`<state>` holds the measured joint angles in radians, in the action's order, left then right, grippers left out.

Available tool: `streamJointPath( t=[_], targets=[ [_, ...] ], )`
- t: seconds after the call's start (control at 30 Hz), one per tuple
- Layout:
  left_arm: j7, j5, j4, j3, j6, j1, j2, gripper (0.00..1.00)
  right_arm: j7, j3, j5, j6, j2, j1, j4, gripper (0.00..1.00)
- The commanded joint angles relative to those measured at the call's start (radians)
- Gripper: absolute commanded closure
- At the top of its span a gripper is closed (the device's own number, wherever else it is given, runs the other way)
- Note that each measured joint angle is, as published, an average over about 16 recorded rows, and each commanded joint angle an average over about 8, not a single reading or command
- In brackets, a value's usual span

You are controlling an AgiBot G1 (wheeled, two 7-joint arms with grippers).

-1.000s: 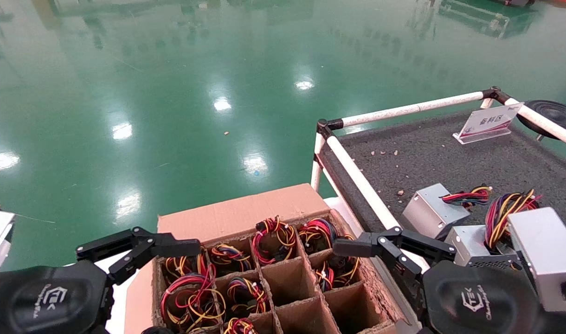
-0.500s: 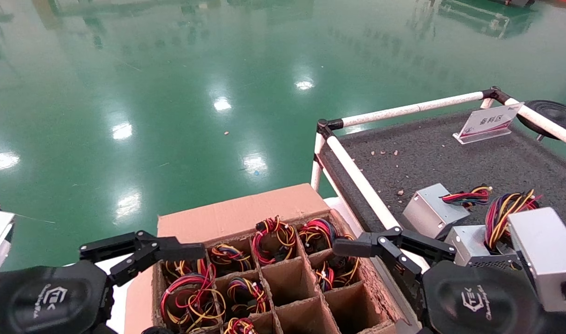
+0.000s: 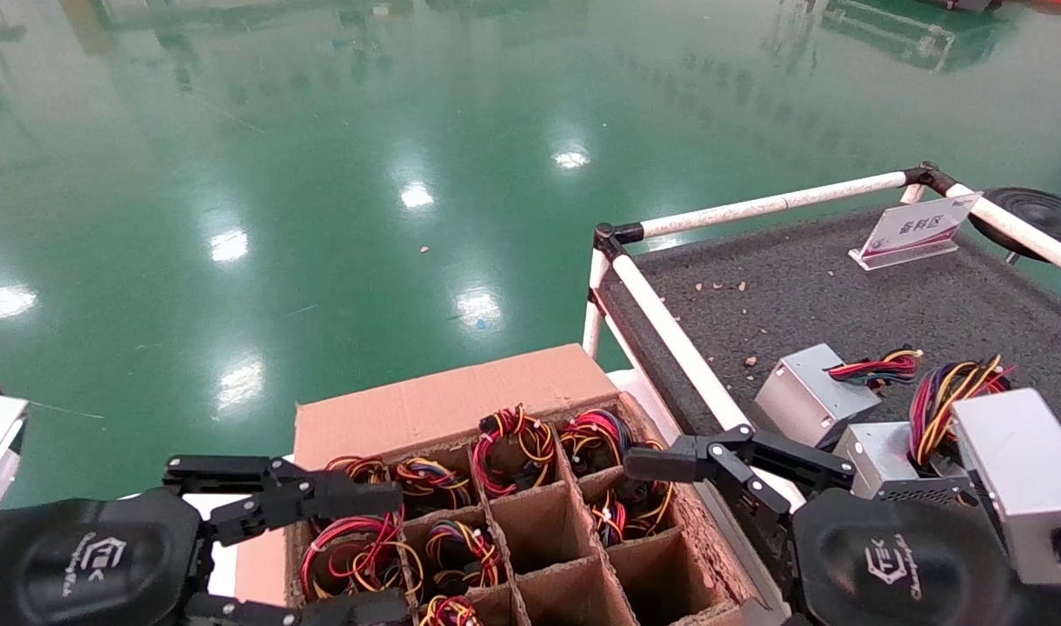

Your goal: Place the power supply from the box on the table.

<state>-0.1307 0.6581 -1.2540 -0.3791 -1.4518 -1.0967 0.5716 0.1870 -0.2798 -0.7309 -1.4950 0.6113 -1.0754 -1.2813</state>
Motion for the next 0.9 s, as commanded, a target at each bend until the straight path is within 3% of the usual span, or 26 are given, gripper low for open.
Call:
streamJointPath(
  t=[0.03,0.7,0.73,0.9],
  targets=[
    [0.0,0.0,0.0,0.0,0.0,0.0,0.0,1.0,0.0,0.0,0.0,0.0,0.0,0.0,0.0,0.0],
    [0.0,0.0,0.0,0.0,0.0,0.0,0.0,1.0,0.0,0.0,0.0,0.0,0.0,0.0,0.0,0.0],
    [0.0,0.0,0.0,0.0,0.0,0.0,0.0,0.95,0.0,0.0,0.0,0.0,0.0,0.0,0.0,0.0],
    [0.0,0.0,0.0,0.0,0.0,0.0,0.0,0.32,0.0,0.0,0.0,0.0,0.0,0.0,0.0,0.0]
  ],
)
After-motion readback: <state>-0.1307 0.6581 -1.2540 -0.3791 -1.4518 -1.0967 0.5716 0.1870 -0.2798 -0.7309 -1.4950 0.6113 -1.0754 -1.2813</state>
